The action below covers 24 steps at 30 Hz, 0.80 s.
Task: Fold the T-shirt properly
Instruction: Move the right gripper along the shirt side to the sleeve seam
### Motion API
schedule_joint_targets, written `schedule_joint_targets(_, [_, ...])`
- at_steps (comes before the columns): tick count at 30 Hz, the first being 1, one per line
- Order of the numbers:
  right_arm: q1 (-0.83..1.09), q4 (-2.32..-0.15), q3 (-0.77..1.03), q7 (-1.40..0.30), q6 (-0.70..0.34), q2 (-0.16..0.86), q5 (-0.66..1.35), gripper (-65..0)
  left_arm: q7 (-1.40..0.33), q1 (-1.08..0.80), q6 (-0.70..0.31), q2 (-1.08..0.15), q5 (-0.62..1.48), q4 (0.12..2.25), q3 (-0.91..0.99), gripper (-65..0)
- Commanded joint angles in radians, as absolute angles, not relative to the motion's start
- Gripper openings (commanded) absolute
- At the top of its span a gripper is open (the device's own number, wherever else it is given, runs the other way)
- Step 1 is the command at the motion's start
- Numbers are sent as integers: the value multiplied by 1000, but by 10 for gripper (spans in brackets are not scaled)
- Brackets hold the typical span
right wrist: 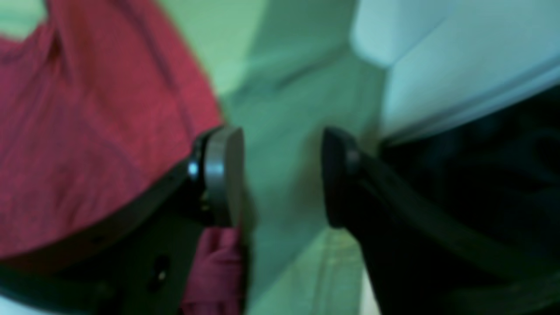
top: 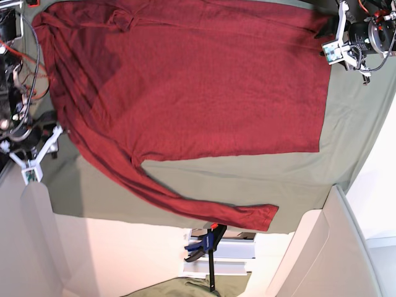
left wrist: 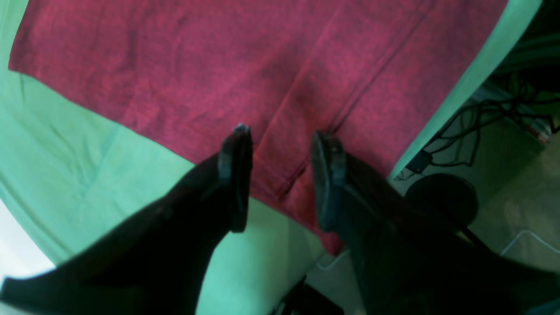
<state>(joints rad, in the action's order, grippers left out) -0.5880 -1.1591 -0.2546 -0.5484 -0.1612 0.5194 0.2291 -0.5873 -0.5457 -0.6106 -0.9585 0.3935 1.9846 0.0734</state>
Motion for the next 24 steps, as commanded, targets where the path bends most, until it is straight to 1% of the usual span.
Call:
schedule_joint_targets(1, [-606,-1169,-244,-551,-162,542,228,-360,-575,-540,-607,-976,396,1995,84,-392])
schedule_joint_targets(15, [-573,-1196,-244,-582,-161,528,259,-360,-535,-529,-606,-975,396,1995,84,-392])
schedule_joint_targets(19, [-579,-1249,-244,-606,-162,487,259,-360,-535,-529,-606,-975,396,1990,84,-392])
schedule_joint_targets(24, [-607,-1251,-244,-602,-165,404,258,-359,-535,-529,-606,-976,397,1948,84,-392])
